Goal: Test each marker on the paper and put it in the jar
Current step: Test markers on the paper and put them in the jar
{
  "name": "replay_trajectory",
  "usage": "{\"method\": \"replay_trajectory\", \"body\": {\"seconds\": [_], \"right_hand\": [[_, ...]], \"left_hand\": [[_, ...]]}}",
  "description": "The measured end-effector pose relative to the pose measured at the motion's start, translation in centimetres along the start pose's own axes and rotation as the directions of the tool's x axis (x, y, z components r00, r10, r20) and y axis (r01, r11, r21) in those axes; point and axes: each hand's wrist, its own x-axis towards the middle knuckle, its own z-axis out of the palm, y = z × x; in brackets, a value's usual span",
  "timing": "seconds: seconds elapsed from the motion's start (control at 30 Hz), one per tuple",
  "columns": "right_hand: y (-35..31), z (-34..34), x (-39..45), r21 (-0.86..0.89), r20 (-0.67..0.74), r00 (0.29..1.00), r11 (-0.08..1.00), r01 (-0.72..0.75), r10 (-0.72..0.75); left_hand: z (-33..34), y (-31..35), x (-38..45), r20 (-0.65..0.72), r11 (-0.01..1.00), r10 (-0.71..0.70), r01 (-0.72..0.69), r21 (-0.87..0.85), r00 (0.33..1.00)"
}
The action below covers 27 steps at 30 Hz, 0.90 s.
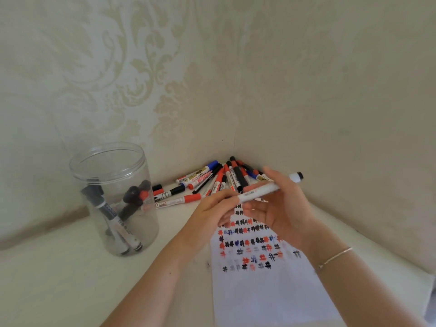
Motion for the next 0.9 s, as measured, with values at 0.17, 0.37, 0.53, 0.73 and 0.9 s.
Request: {"method": "replay_trajectory", "body": {"seconds": [0.17, 0.37, 0.53, 0.73, 0.9], "right_hand": [[0.5, 3.9, -0.6, -0.066, -0.154, 0.934, 0.947, 0.315, -0.321], [0.0, 9.2, -1.1, 0.120, -0.098, 0.826, 0.817, 0.564, -0.556], [-1.2, 10.5, 1.0, 0.102, 0.023, 0.895, 0.892, 0.441, -0.445], [-2.1, 8.2, 6.2, -0.084, -0.015, 0.994, 0.991, 0.104, -0.106], [2.6, 4.2, 9.2, -0.966, -0.085, 0.989, 0.254, -0.052, -0.121]], "left_hand": [[1.4, 3.9, 0.1, -0.371, 0.986, 0.164, -0.157, 0.050, 0.914], [-0.5, 7.2, 0.6, -0.540, 0.981, 0.192, -0.183, 0.071, 0.819], [-2.8, 9.6, -0.4, -0.540, 0.931, 0.302, -0.122, 0.343, 0.785], [-7.5, 14.4, -1.7, -0.481, 0.609, 0.657, -0.033, 0.792, 0.580], [-10.8, 15.6, -3.6, -0.537, 0.571, 0.689, 0.090, 0.816, 0.487]]}}
